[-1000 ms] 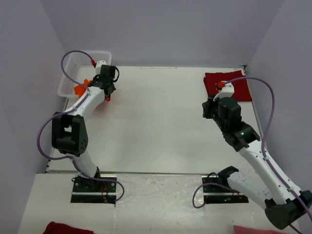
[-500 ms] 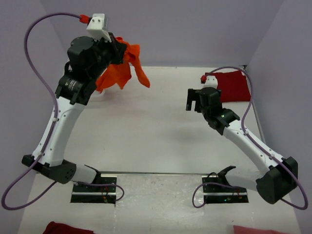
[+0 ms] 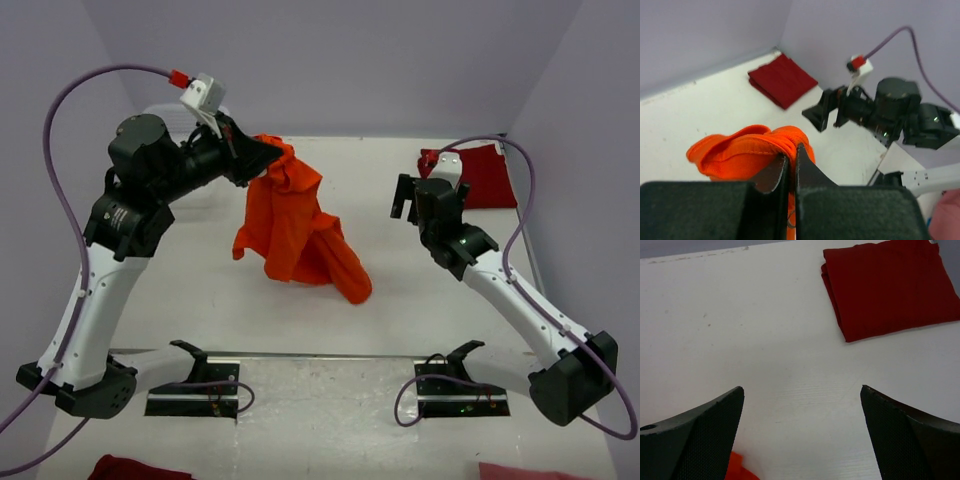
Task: Fold and stack the t-shirts
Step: Move the tshirt to the center of the board
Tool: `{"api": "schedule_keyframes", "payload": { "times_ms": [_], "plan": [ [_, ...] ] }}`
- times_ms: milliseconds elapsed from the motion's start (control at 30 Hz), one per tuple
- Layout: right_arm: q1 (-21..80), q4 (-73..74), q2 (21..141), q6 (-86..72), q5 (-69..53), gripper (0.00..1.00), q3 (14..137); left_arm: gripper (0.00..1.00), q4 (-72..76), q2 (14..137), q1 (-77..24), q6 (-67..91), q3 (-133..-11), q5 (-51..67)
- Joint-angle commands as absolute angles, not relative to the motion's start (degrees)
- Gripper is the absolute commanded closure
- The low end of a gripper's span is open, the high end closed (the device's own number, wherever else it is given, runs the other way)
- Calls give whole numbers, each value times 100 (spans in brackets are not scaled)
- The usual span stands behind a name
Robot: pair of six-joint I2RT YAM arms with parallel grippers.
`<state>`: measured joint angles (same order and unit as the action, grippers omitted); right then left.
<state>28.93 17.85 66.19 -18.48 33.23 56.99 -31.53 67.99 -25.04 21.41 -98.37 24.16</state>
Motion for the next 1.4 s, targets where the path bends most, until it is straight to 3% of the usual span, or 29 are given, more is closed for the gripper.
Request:
{"api": "schedule_keyframes", "payload": {
  "times_ms": [0, 100, 233, 333, 533, 733, 1133, 1367],
  "plan": [
    [3032, 1827, 6459, -1951, 2901, 1, 6160, 100, -3085, 6706, -2496, 2312, -9031, 3120],
    [3277, 2100, 6548, -1872, 2542, 1, 6354, 100, -2796, 6653, -2496, 2294, -8029, 2533],
    [3489, 2232, 6504, -2143, 1515, 9, 6074, 100, -2278, 7170, -2487, 2329, -7322, 1630],
    [3901, 2311, 6416, -2380, 1608, 18, 5819, 100, -1953, 7600, -2444, 2347, -7207, 1356],
    [4245, 2707, 6100, -3311, 1555, 24, 5081, 100, -1872, 8016, -2093, 2399, -7392, 748],
    [4236, 2436, 5546, -4850, 1767, 37, 3633, 100, -2188, 7910, -1389, 2435, -7541, 1],
    [4359, 1039, 6152, -5019, 1090, 38, 2672, 100, -2233, 8244, -1143, 2303, -7682, 237],
    [4351, 862, 7083, -4633, 1336, 38, 3391, 100, -2109, 8271, -1143, 2391, -7445, 448]
  ]
}}
